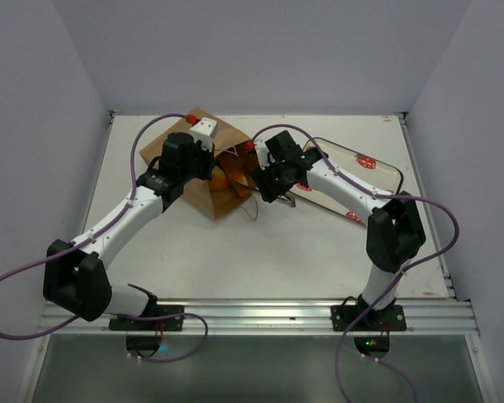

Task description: Take the fake bread out of the paper bag

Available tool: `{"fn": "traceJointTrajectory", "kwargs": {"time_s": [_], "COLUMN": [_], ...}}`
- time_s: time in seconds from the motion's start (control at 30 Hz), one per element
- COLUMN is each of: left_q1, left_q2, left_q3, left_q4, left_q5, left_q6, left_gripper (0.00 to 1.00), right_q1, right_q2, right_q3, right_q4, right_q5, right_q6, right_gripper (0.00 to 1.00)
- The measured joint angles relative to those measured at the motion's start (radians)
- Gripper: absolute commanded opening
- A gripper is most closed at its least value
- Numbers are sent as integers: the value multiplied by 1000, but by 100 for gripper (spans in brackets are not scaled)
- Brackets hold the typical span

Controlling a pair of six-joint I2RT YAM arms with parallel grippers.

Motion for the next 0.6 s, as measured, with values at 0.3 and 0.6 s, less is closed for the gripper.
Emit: {"fn": "traceJointTrajectory", "kwargs": {"time_s": [0.3, 0.6], "left_q1": [0, 0], "left_q2": [0, -5], "left_q3": [0, -1], "left_q4": [1, 1], "left_q5": [9, 9], "left_q6": [0, 0], "left_gripper": [0, 0], "right_q1": [22, 26], "right_q2": [-7, 14], "right_q3": [10, 27], "right_q4": [-11, -18], "right_q5": [3, 28], "right_q6": [2, 19], "right_gripper": [56, 42]}}
